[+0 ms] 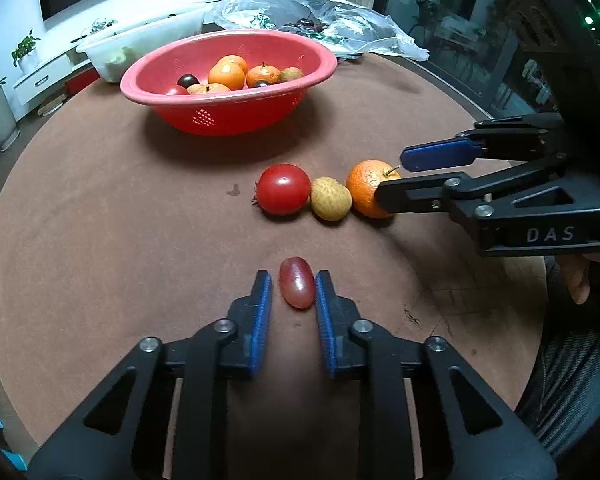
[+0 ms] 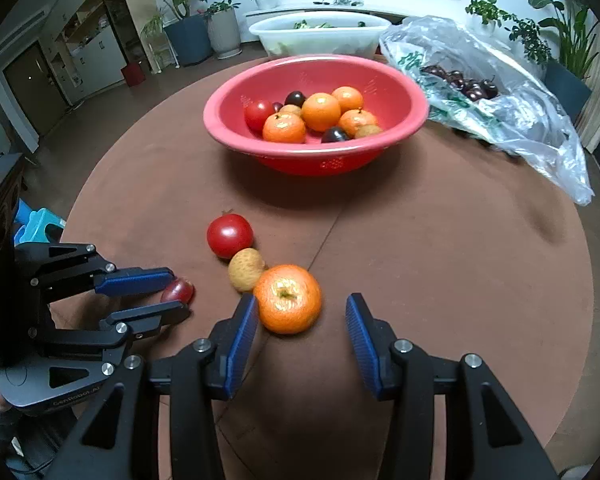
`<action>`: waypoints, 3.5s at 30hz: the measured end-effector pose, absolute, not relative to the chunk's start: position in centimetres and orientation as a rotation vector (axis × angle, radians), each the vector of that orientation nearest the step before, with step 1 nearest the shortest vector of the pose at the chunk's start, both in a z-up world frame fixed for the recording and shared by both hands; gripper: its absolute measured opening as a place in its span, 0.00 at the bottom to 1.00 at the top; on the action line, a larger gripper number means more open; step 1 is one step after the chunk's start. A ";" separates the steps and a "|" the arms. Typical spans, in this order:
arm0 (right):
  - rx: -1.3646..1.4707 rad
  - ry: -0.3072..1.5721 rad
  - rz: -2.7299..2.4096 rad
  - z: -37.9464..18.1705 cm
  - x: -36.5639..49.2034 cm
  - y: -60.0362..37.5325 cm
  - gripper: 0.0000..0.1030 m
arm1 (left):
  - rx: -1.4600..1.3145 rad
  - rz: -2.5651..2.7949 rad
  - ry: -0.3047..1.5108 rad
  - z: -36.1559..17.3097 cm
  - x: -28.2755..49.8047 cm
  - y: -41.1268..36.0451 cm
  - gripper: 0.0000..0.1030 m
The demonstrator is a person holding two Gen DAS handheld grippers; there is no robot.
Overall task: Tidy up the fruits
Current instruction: 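Grasp a red grape with the left tool while the right tool grasps a tangerine, then carry the grape and tangerine over the red bowl and open both tools, then grasp the last red tomato with the left tool while the right tool grasps a brown round fruit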
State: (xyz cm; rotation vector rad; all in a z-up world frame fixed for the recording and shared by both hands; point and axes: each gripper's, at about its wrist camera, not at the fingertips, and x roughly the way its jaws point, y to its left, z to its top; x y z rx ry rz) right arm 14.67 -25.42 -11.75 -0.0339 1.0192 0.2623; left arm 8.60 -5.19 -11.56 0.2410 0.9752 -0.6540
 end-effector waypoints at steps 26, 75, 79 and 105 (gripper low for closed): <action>0.010 1.064 0.283 -12.9 15.4 -25.7 0.38 | 0.168 -0.604 0.931 -9.8 8.9 -3.1 0.16; -0.072 0.963 0.195 -9.9 29.1 -25.6 0.46 | 0.215 -0.442 0.854 -8.2 26.5 -8.5 0.17; -0.082 0.952 0.189 -9.7 28.9 -25.5 0.47 | 0.210 -0.418 0.855 -8.0 26.1 -8.2 0.29; -0.100 0.995 0.299 -13.0 16.3 -22.1 0.50 | 0.093 -0.433 0.866 -9.2 10.8 0.9 0.90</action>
